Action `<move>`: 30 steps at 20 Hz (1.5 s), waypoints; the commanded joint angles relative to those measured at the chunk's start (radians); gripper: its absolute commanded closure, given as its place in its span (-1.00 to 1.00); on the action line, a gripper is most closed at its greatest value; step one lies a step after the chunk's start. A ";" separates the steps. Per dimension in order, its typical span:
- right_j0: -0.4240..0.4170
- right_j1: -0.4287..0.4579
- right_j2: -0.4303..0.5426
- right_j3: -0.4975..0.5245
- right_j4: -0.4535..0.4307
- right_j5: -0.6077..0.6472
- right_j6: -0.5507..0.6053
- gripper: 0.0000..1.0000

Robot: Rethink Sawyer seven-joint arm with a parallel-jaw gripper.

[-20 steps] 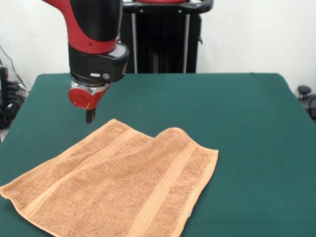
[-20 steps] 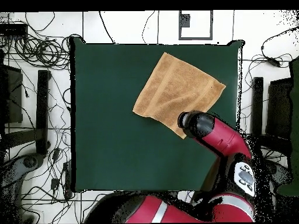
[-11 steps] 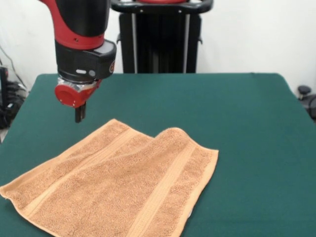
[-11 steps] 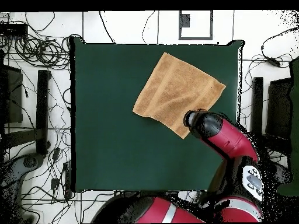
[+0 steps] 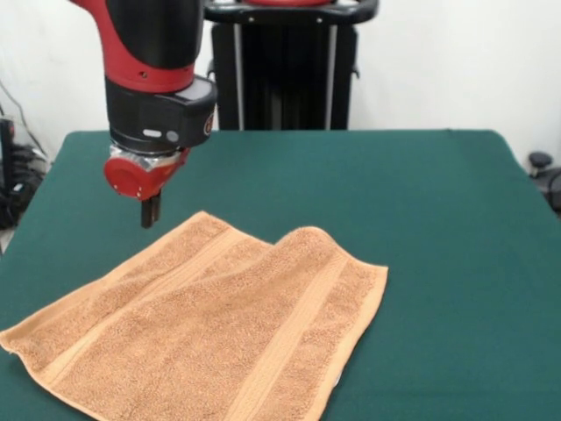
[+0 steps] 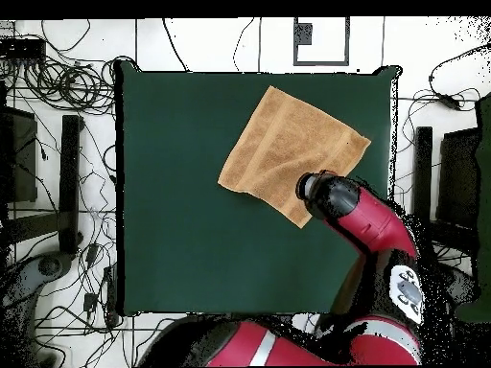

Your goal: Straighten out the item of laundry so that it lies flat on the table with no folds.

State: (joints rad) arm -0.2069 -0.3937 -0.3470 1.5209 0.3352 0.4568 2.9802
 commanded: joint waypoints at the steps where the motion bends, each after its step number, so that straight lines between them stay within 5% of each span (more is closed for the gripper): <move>1: 0.054 0.068 0.095 -0.048 0.078 0.078 0.173 1.00; 12: 0.073 0.115 0.092 -0.074 0.118 0.041 0.177 1.00; 24: 0.121 0.143 0.081 -0.120 0.207 0.138 0.245 1.00; 30: 0.110 0.189 0.098 -0.128 0.197 0.135 0.168 1.00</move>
State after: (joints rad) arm -0.1338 -0.2563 -0.3469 1.4203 0.4893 0.4868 2.9802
